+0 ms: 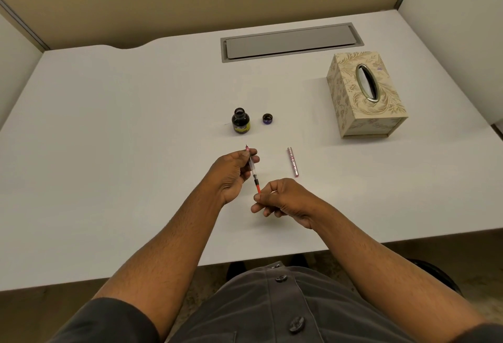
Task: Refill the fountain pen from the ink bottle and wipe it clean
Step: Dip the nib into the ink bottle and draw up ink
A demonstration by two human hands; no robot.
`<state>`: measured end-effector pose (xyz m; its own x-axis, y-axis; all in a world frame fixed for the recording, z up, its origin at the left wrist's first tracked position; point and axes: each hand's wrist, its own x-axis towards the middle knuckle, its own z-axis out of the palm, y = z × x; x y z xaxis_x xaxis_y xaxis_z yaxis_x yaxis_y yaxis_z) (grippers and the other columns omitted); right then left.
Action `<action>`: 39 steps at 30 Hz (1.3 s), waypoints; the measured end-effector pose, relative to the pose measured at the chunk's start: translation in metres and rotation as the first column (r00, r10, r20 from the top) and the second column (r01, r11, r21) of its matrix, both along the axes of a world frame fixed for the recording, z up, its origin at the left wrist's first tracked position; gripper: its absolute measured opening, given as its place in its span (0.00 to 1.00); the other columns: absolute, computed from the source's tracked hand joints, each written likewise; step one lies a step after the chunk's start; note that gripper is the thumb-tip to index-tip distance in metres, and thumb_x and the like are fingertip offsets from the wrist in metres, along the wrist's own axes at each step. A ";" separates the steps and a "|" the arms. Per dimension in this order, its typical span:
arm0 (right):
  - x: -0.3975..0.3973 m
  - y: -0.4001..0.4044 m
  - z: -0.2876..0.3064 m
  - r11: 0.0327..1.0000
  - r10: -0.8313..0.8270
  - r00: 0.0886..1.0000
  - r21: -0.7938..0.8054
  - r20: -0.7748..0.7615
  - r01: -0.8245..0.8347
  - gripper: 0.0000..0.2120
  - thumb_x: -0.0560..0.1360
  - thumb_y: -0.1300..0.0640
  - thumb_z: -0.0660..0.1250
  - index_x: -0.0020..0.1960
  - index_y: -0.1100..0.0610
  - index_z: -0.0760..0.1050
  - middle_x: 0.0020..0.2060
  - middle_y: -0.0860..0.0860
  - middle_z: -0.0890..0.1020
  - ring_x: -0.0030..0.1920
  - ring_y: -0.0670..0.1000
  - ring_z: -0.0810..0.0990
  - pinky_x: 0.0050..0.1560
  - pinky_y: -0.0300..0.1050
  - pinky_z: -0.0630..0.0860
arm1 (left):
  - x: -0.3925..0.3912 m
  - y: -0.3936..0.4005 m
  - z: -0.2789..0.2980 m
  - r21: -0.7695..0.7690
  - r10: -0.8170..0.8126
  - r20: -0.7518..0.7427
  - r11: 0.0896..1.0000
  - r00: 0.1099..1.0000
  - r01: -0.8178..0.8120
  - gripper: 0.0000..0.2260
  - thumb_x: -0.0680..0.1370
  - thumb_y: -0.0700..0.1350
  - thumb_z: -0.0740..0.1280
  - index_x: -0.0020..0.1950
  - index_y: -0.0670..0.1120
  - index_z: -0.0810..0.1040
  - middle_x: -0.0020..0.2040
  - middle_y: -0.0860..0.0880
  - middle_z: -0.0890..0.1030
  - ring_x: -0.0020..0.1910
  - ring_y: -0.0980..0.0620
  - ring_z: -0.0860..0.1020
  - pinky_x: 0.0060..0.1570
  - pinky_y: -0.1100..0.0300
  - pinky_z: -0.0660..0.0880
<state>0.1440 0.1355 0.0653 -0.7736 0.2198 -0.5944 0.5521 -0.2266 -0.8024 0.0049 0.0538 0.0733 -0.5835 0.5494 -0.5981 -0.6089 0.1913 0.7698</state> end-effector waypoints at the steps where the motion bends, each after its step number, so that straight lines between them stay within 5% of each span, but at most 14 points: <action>1: -0.001 -0.001 0.000 1.000 -0.007 1.000 0.003 0.003 0.007 0.05 0.75 0.57 0.71 0.43 0.58 0.78 0.43 0.57 0.87 0.34 0.48 0.81 0.35 0.39 0.72 | 0.000 0.000 0.000 -0.001 0.002 0.001 1.000 1.000 -0.002 0.09 0.82 0.40 0.59 0.50 0.43 0.80 0.44 0.47 0.82 0.45 0.54 0.76 0.42 0.62 0.70; 7: -0.001 -0.001 0.002 0.999 -0.011 1.000 -0.030 0.024 0.012 0.09 0.74 0.54 0.73 0.46 0.60 0.79 0.44 0.57 0.87 0.34 0.48 0.81 0.35 0.39 0.73 | 0.000 -0.001 0.000 -0.002 0.009 0.008 1.000 1.000 -0.009 0.10 0.82 0.39 0.59 0.50 0.43 0.80 0.45 0.46 0.82 0.45 0.53 0.76 0.42 0.63 0.70; 14: 0.003 0.004 0.004 0.987 0.064 0.997 -0.148 0.035 -0.058 0.12 0.81 0.59 0.61 0.57 0.62 0.80 0.49 0.58 0.86 0.38 0.51 0.83 0.38 0.39 0.75 | 0.000 0.000 0.000 -0.006 0.014 0.010 1.000 1.000 -0.014 0.10 0.82 0.39 0.59 0.50 0.43 0.80 0.45 0.46 0.82 0.45 0.53 0.76 0.42 0.63 0.70; 26: 0.000 -0.001 0.003 1.000 -0.026 0.999 0.010 0.033 0.026 0.07 0.73 0.57 0.73 0.39 0.57 0.77 0.45 0.56 0.87 0.34 0.49 0.83 0.33 0.38 0.73 | 0.002 0.002 0.003 -0.004 0.015 0.002 1.000 1.000 -0.015 0.10 0.82 0.40 0.59 0.50 0.43 0.80 0.46 0.46 0.82 0.45 0.53 0.76 0.44 0.62 0.71; 33: 0.004 0.003 0.008 0.990 0.017 1.000 -0.141 0.011 -0.015 0.15 0.79 0.51 0.65 0.58 0.60 0.79 0.49 0.56 0.86 0.37 0.50 0.82 0.39 0.40 0.73 | -0.001 0.000 0.003 0.016 0.007 0.002 1.000 1.000 -0.007 0.10 0.82 0.40 0.59 0.50 0.43 0.80 0.45 0.47 0.82 0.45 0.54 0.76 0.44 0.62 0.70; 39: 0.006 0.004 0.007 0.982 -0.010 1.000 -0.186 -0.019 0.006 0.10 0.80 0.56 0.64 0.54 0.61 0.80 0.49 0.58 0.86 0.35 0.50 0.83 0.34 0.38 0.74 | 0.002 0.001 0.003 0.012 -0.006 0.005 1.000 1.000 0.006 0.10 0.82 0.40 0.59 0.51 0.43 0.80 0.45 0.46 0.82 0.44 0.54 0.75 0.43 0.62 0.70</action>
